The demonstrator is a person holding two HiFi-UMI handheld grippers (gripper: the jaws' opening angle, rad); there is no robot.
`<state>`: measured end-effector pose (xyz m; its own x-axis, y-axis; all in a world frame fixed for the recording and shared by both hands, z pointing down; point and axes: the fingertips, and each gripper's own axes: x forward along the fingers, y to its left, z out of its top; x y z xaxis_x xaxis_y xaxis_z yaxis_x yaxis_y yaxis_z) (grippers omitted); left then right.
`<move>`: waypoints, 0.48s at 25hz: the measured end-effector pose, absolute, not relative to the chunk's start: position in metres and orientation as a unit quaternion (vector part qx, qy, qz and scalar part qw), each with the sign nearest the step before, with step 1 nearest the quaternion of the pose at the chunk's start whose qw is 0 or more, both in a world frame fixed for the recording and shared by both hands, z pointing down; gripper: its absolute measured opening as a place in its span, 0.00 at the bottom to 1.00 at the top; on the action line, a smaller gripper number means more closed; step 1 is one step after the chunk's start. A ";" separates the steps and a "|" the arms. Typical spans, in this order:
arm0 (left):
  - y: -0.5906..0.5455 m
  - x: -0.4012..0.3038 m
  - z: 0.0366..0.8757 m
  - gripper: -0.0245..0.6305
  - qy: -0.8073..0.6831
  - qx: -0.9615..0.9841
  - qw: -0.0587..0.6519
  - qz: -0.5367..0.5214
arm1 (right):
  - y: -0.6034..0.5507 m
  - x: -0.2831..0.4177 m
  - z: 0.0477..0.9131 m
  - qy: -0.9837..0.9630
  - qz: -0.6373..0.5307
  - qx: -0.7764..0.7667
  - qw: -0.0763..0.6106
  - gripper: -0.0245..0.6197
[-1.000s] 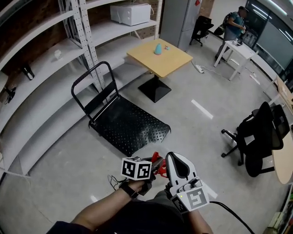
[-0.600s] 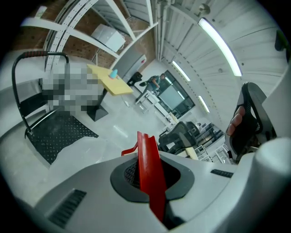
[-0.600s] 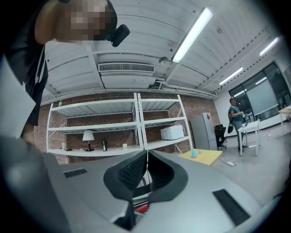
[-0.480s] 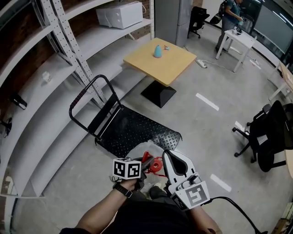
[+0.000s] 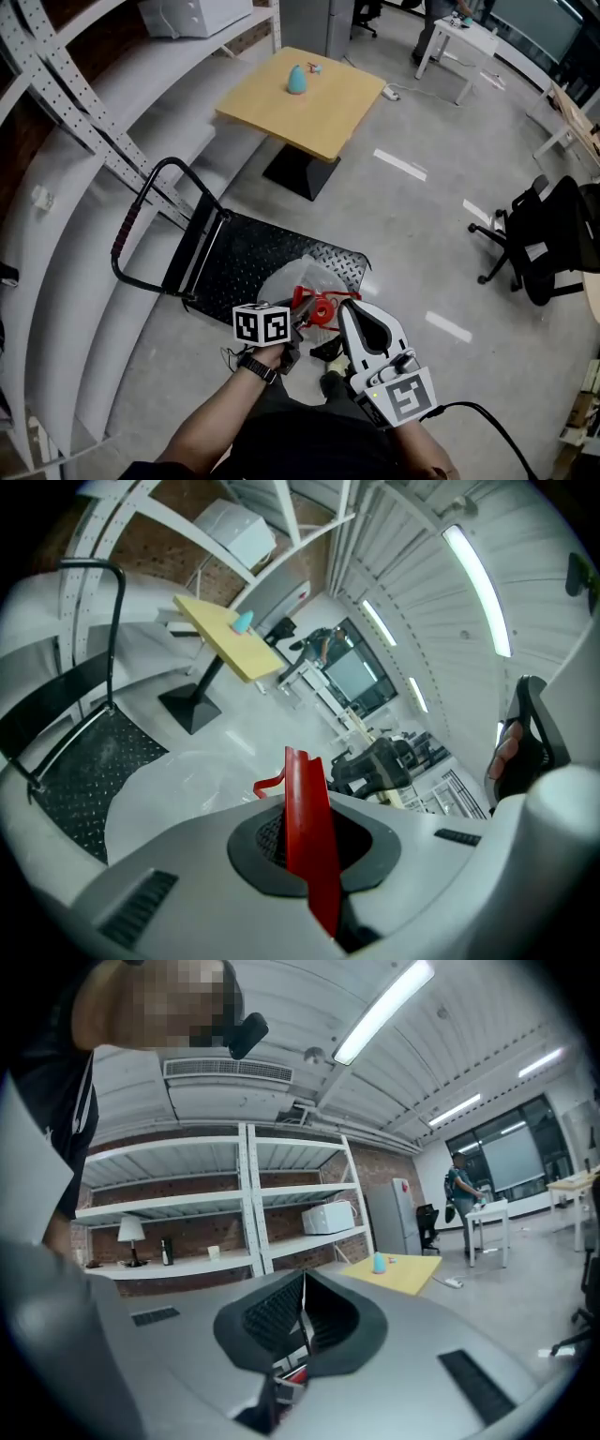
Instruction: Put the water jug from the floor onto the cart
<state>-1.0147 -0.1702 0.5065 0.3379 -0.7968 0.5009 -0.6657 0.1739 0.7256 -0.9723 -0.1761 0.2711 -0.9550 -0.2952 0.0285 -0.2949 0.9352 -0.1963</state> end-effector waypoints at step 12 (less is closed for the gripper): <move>-0.220 -1.103 0.657 0.04 -0.505 0.677 0.535 -0.030 | -0.210 -1.060 0.419 0.958 -0.120 -0.259 -0.011 0.05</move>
